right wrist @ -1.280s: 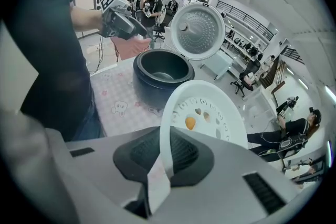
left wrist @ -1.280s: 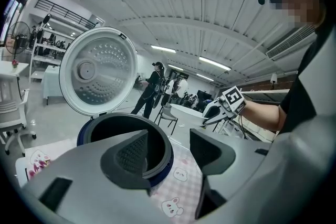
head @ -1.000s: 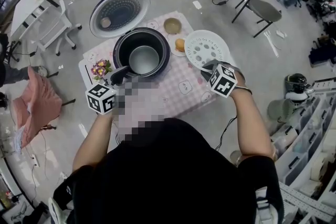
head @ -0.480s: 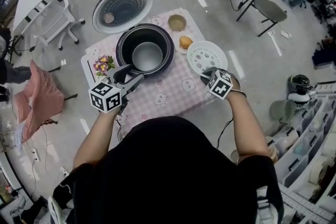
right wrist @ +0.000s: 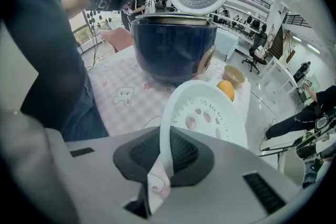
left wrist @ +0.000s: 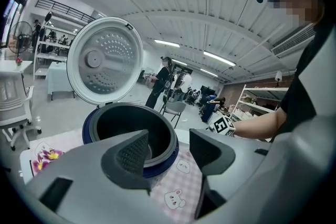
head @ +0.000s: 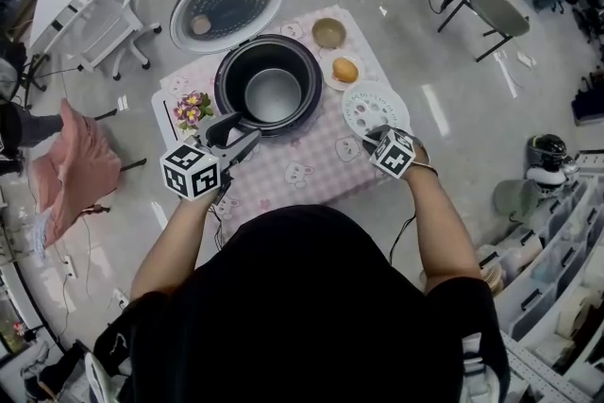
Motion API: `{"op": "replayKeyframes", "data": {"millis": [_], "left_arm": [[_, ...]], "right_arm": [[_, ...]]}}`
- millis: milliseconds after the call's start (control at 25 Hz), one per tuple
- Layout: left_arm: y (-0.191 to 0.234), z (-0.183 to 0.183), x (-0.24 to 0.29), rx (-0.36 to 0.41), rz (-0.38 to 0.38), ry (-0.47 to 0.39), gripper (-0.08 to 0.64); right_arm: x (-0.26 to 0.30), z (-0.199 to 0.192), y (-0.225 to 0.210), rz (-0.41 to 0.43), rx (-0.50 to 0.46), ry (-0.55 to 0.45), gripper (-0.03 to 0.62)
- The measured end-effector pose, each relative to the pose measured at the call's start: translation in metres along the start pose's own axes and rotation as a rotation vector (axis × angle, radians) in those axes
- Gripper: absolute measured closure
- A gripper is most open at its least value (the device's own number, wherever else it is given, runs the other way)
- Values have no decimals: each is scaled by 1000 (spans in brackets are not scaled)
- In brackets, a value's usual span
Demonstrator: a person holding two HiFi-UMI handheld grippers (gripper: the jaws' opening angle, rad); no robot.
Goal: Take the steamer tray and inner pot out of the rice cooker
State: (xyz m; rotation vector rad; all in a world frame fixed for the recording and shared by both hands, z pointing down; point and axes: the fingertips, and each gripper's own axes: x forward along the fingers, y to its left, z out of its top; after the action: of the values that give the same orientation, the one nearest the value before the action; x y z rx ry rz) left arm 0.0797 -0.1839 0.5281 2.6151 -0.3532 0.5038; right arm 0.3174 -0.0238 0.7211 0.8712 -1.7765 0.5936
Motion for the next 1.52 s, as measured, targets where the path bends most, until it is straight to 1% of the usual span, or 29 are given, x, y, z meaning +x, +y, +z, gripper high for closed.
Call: {"op": "replayKeyframes", "data": {"millis": [120, 320, 520, 720, 1160, 1360, 1520], "left_arm": [[3, 0, 1, -14, -6, 6, 296], [3, -1, 5, -32, -5, 12, 296], [5, -2, 11, -37, -14, 21, 305], [7, -4, 14, -54, -17, 27, 305], [11, -10, 20, -73, -13, 46, 316], [8, -12, 23, -77, -18, 47, 319], [7, -13, 23, -80, -19, 46, 319]], "right_arm": [[14, -4, -1, 5, 15, 2, 551], [33, -12, 5, 21, 11, 6, 551], [53, -20, 6, -13, -24, 3, 552], [72, -34, 15, -13, -35, 13, 549], [95, -44, 22, -4, -56, 27, 543], [102, -51, 24, -17, -81, 46, 540], [103, -53, 26, -11, -79, 38, 535]]}}
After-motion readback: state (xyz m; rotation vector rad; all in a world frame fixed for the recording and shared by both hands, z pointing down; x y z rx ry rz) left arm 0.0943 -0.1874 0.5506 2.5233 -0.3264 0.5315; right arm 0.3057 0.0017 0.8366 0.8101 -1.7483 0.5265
